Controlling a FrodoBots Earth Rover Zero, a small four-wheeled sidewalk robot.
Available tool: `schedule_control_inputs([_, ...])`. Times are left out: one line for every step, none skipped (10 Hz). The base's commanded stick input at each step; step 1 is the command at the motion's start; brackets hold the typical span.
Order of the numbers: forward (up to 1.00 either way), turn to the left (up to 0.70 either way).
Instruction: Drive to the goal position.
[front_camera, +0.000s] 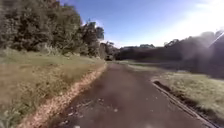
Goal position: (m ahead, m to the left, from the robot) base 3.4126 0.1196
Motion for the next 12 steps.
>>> schedule_control_inputs([0.85, 0.0])
schedule_control_inputs([0.85, 0.0])
schedule_control_inputs([0.85, 0.0])
schedule_control_inputs([0.85, 0.0])
schedule_control_inputs([0.85, 0.0])
schedule_control_inputs([0.85, 0.0])
schedule_control_inputs([0.85, 0.0])
schedule_control_inputs([0.85, 0.0])
schedule_control_inputs([0.85, 0.0])
schedule_control_inputs([0.85, -0.01])
schedule_control_inputs([0.85, -0.15])
schedule_control_inputs([0.85, -0.3])
